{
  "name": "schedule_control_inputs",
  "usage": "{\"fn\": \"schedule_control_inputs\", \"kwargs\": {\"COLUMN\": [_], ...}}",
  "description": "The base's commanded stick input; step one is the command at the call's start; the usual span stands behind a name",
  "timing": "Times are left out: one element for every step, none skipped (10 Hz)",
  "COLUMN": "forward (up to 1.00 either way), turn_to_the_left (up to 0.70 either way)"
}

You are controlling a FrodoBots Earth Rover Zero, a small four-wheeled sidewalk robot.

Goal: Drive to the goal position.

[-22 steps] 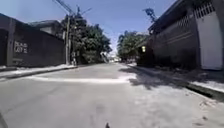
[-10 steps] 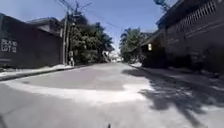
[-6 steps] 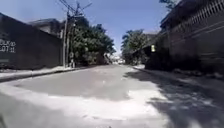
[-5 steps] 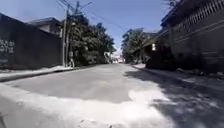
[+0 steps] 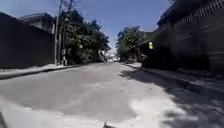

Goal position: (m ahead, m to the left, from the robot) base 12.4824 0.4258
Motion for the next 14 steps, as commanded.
{"fn": "schedule_control_inputs", "kwargs": {"forward": [1.0, 1.0, 1.0, 1.0, 1.0, 1.0, 1.0, 1.0, 1.0, 1.0, 1.0, 1.0, 1.0, 1.0], "turn_to_the_left": [0.0, 0.0, 0.0, 0.0, 0.0, 0.0, 0.0, 0.0, 0.0, 0.0, 0.0, 0.0, -0.37, -0.29]}}
